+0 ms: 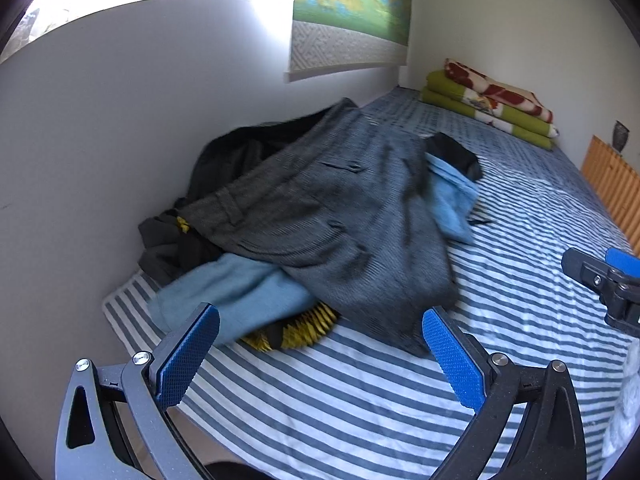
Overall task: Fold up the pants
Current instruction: 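Move both tools toward the clothes pile and grasp the grey trousers with the right tool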
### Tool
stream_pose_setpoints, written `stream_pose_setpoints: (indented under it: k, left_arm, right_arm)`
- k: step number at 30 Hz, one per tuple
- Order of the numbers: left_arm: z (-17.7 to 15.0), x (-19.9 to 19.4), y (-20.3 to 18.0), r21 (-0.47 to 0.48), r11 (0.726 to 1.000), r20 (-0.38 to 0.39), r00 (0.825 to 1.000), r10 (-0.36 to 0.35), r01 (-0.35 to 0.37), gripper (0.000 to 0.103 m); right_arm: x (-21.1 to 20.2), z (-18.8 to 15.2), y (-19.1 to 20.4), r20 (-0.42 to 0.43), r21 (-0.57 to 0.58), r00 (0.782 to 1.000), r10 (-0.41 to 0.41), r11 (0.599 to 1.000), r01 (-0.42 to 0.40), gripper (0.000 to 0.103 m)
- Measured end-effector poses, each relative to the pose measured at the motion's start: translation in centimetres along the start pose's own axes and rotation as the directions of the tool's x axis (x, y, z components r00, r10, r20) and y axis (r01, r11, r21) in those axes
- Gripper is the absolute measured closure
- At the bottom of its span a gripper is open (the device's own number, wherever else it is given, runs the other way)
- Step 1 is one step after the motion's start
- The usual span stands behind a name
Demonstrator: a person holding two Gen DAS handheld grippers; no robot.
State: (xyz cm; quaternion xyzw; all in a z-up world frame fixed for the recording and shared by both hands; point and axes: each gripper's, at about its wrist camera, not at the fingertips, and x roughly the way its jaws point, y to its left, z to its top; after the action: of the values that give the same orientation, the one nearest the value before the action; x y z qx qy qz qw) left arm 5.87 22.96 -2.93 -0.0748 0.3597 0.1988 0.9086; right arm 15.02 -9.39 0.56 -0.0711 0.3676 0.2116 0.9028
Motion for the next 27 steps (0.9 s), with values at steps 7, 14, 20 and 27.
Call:
stream_pose_setpoints:
  k: [7,14,20,27]
  left_arm:
    - [1.6,3.4,4.9,-0.031,0.997,-0.012,0.998,0.069,-0.069,0.0]
    - [3.4,6.8,9.5,-0.086,0.991,-0.014,0.995,0.104,-0.104,0.0]
    - [3.6,9.2,12.3,-0.133,0.984,-0.015,0.993,0.121,-0.121,0.0]
    - [3.3,11.1,14.7,-0.174,0.974,-0.035,0.99,0.139,-0.143,0.0]
  right_arm:
    - [4.7,3.7,5.0,-0.035,-0.09,0.997,0.063,0.994,-0.066,0.001]
    - [11.7,8.3,10.5,-0.083,-0.14,0.99,0.111,0.983,-0.121,0.001]
    - [17.8,11.2,14.6,-0.131,-0.215,0.984,0.12,0.965,-0.147,0.001]
    - [23.0,11.8,19.5,-0.193,-0.353,0.978,0.08,0.924,-0.145,0.001]
